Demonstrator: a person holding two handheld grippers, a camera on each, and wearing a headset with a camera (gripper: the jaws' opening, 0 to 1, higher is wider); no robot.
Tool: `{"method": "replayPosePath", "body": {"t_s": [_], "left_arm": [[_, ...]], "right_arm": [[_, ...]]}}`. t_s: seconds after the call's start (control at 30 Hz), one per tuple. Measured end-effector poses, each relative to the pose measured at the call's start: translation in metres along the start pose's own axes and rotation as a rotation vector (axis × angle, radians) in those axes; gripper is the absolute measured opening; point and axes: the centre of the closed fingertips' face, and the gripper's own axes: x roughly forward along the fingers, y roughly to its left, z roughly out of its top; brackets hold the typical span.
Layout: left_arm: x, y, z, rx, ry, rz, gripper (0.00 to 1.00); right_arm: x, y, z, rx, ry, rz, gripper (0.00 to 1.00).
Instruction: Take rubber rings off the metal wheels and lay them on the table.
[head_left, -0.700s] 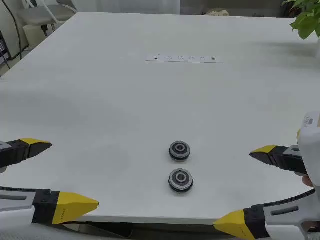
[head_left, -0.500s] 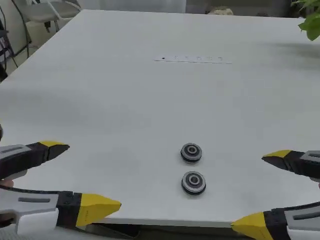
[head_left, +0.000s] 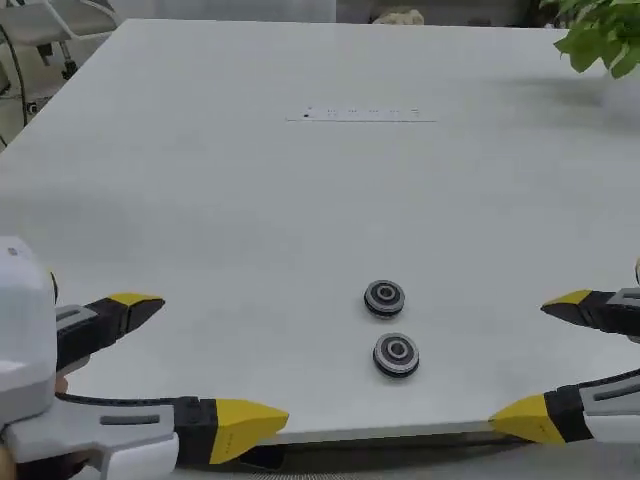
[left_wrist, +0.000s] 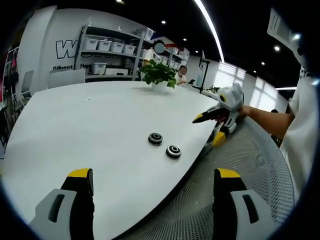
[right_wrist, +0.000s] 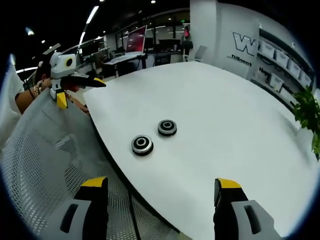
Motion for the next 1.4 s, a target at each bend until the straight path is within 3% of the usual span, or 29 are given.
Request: {"method": "replayPosePath", "body": {"t_s": [0.1,0.27,0.47,0.53,0.63,0.73,0.8,0.83,0.9,1.0,1.13,1.23,1.4], "left_arm": [[0.001,-0.001,0.002,-0.001,-0.011,-0.012,0.99],[0.001,-0.001,0.000,-0.001,-0.005,-0.019,0.99],[0.001,0.000,-0.001,-0.023,0.002,-0.015,0.99],[0.001,0.003,-0.001,-0.023,0.003,0.001,0.99],[-0.001,0.015,-0.007,-0.058,0.026,0.066,0.99],[-0.001,0.015,-0.007,-0.050,0.030,0.070,0.99],[0.000,0.013,-0.014,-0.047,0.071,0.072,0.99],[0.001,0.012,-0.019,-0.054,0.102,0.062,0.99],[0.005,0.005,-0.024,-0.048,0.137,0.027,0.99],[0.005,0.007,-0.029,-0.023,0.171,0.048,0.99],[0.001,0.018,-0.029,-0.076,0.158,0.118,0.99],[-0.002,0.023,-0.029,-0.108,0.141,0.136,0.99],[-0.003,0.029,-0.032,-0.106,0.142,0.151,0.99]], "right_arm": [[-0.002,-0.005,0.005,0.024,-0.033,-0.019,0.88],[-0.002,-0.002,0.004,0.029,-0.033,-0.013,0.87],[0.001,0.010,0.005,0.017,-0.035,0.057,0.85],[0.001,0.014,0.008,0.009,-0.051,0.078,0.86],[0.001,0.016,0.007,-0.001,-0.049,0.095,0.85],[0.001,0.018,0.007,-0.011,-0.049,0.105,0.86],[0.002,0.018,0.006,-0.010,-0.042,0.113,0.84],[0.003,0.019,-0.002,-0.016,0.001,0.125,0.82],[0.005,0.028,-0.001,-0.056,-0.002,0.165,0.84],[0.005,0.035,-0.002,-0.090,0.008,0.196,0.84],[0.006,0.040,-0.004,-0.126,0.019,0.211,0.84],[0.005,0.040,-0.003,-0.127,0.014,0.216,0.83],[0.001,0.044,0.009,-0.128,-0.054,0.232,0.81]]}}
